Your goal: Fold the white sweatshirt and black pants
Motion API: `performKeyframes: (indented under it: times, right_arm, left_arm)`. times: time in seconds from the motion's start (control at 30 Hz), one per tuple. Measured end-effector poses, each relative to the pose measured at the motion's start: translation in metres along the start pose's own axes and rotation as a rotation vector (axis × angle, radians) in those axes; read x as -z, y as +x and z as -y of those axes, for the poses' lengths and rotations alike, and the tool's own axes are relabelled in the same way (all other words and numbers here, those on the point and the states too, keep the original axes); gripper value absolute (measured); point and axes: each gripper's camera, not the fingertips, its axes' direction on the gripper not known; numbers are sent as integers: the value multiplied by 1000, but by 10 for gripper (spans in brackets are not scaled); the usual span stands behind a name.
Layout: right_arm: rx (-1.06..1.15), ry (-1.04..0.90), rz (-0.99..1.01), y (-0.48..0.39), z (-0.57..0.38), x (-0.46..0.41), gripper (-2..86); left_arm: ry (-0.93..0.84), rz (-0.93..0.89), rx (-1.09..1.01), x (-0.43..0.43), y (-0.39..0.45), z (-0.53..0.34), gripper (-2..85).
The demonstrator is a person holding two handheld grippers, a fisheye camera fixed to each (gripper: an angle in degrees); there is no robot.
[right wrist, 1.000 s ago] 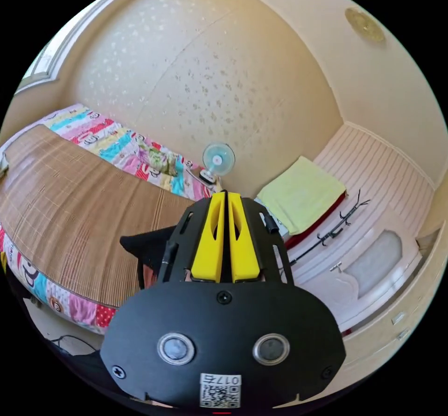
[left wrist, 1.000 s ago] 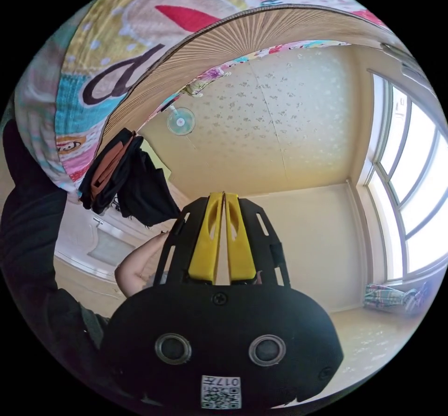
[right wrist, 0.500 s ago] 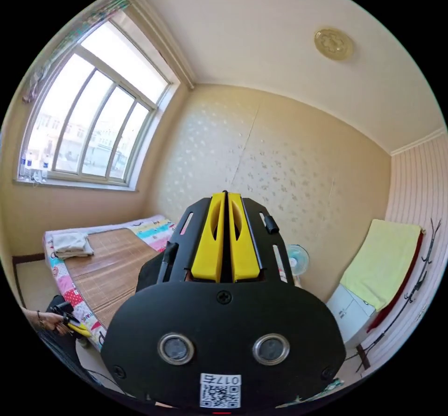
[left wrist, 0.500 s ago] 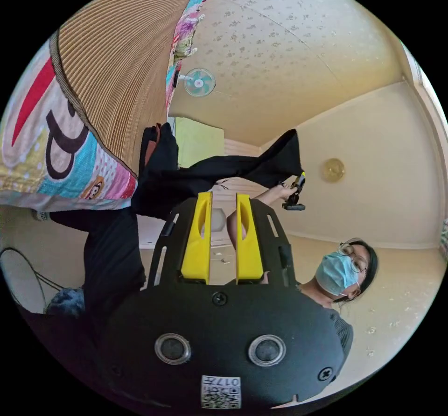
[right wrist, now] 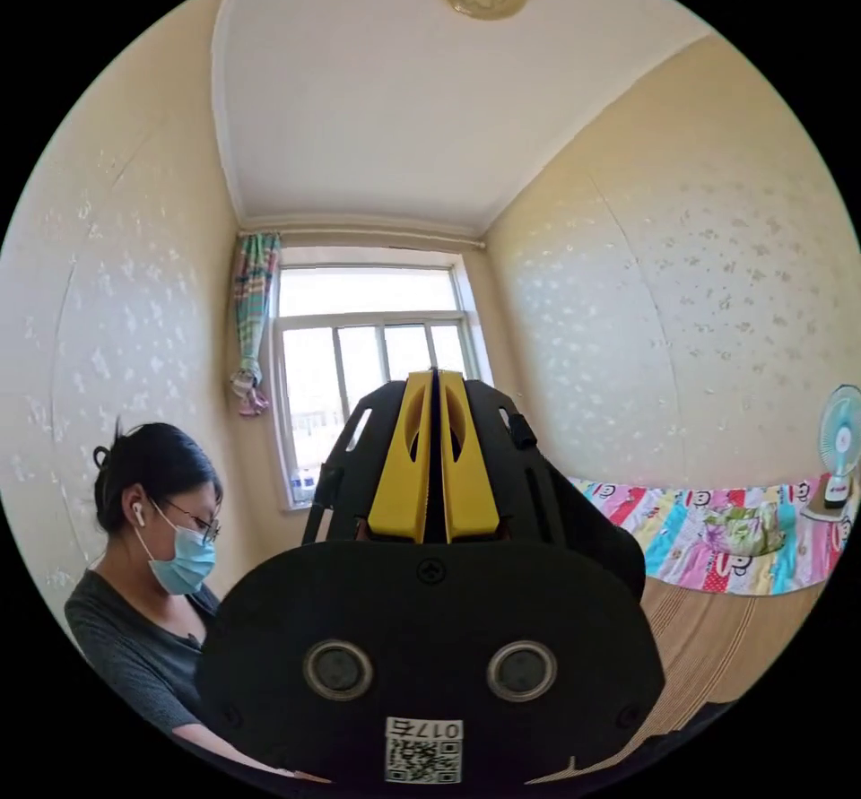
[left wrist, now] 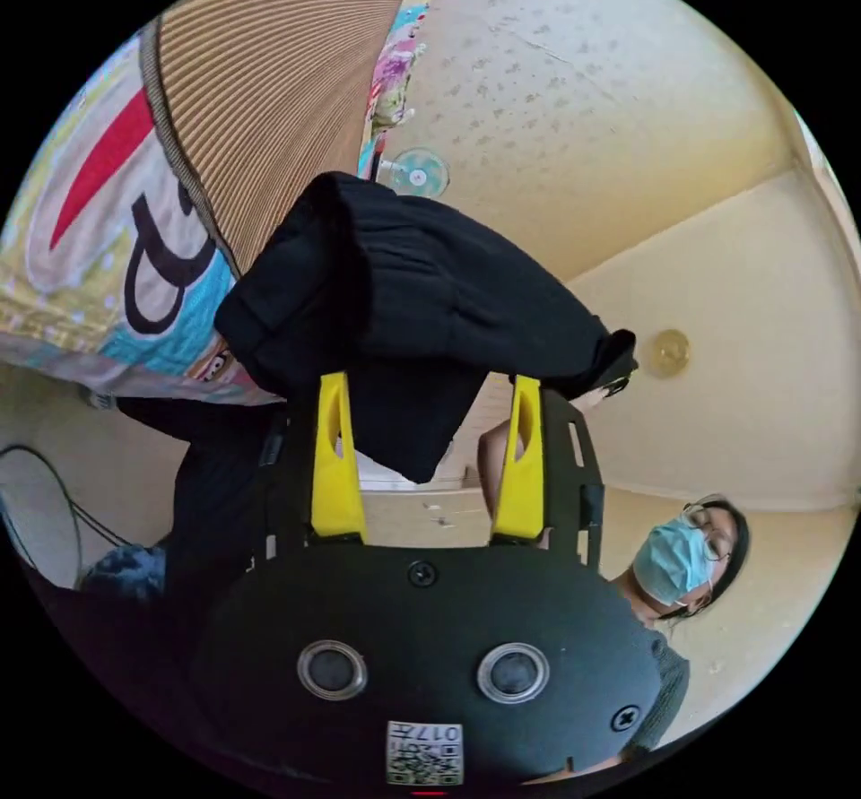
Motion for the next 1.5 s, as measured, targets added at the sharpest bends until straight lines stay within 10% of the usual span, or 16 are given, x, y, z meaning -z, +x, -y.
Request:
performKeyframes:
  times: [0.27,0.4,0.67,0.87,1.13,1.5]
  right_arm:
    - [41,-20,223,-1,62,20,11]
    - [83,49,85,14,98,66,13]
    - [-192,-626,-798,278,119,-30,38]
    - [-463,-895,-697,425,-20,-57,74]
    - [-823,-734,-49,440,-210,67,37]
    - [-1033,-567,-134,385,-273,227,20]
  left_arm:
    - [84,-587,433,-111,-95,20,86]
    - [136,-655,239,-116,-47,39,59]
    - [458,105,-628,2,210,106,83]
    - [727,959,-661,25,252,70,180]
    - [914,982,-377,52,127,16,175]
    - [687,1209,-305,4,75,79,49]
